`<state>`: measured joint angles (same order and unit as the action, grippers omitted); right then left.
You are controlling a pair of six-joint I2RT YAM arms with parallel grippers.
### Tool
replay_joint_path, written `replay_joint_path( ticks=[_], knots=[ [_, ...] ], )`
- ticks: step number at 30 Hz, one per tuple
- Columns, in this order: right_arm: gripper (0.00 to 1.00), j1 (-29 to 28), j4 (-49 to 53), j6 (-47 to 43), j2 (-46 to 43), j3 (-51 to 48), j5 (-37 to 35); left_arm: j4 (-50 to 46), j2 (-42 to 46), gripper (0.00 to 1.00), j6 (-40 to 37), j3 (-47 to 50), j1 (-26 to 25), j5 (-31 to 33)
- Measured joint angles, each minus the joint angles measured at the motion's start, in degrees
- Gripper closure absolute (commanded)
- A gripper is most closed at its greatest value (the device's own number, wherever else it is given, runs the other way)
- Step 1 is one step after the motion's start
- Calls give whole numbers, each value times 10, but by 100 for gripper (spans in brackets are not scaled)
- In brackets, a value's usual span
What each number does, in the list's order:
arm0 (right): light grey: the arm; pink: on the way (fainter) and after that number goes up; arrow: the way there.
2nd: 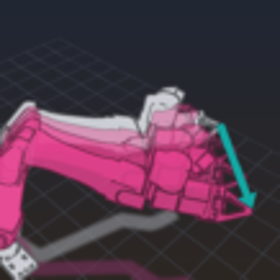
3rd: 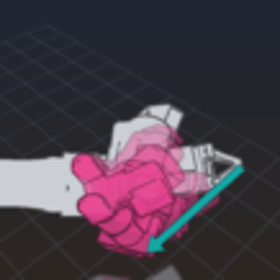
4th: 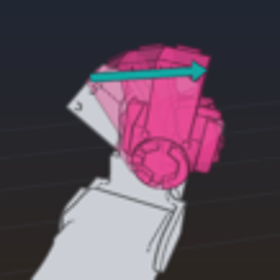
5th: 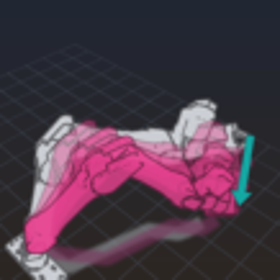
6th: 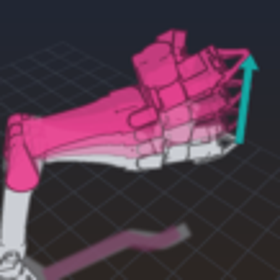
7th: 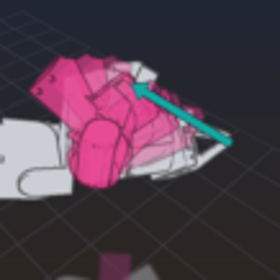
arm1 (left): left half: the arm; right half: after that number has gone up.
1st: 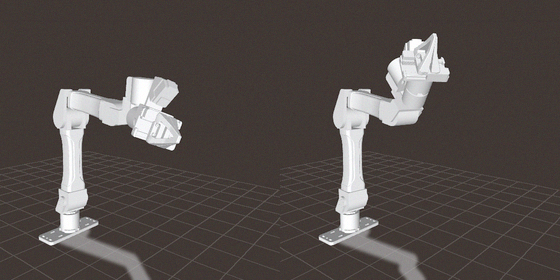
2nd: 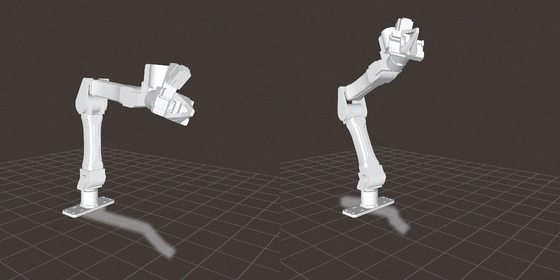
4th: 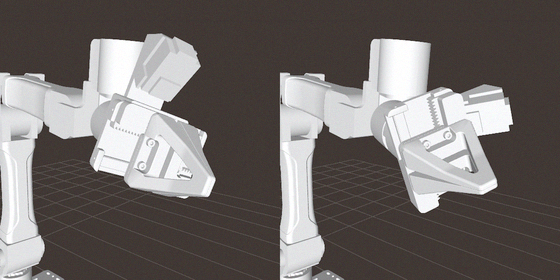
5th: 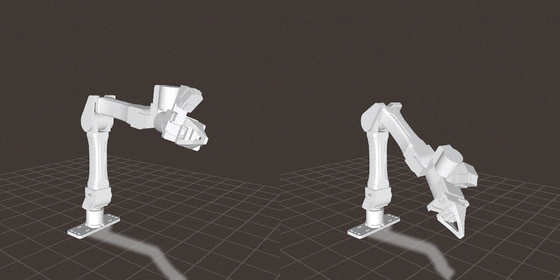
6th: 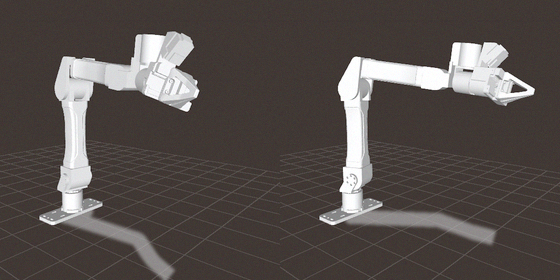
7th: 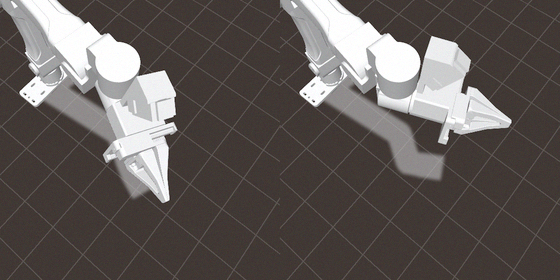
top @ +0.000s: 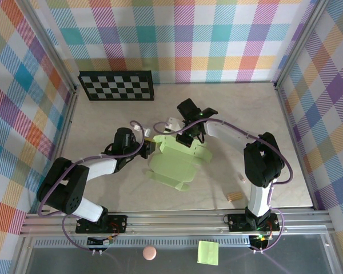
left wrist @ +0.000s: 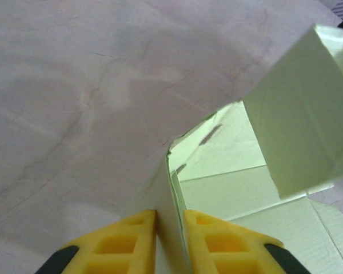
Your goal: Fold the paper box
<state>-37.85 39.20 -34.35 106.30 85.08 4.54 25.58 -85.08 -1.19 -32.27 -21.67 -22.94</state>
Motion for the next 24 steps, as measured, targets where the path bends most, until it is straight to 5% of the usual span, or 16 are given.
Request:
replay_joint_path(
  ticks=[20,24],
  knots=[
    [100,-3,-4,27,0,-1,-26,1,-17,91,-21,0,-35,0],
    [93,-5,-4,27,0,-2,-31,5,-20,92,-20,0,-38,1]
  ],
)
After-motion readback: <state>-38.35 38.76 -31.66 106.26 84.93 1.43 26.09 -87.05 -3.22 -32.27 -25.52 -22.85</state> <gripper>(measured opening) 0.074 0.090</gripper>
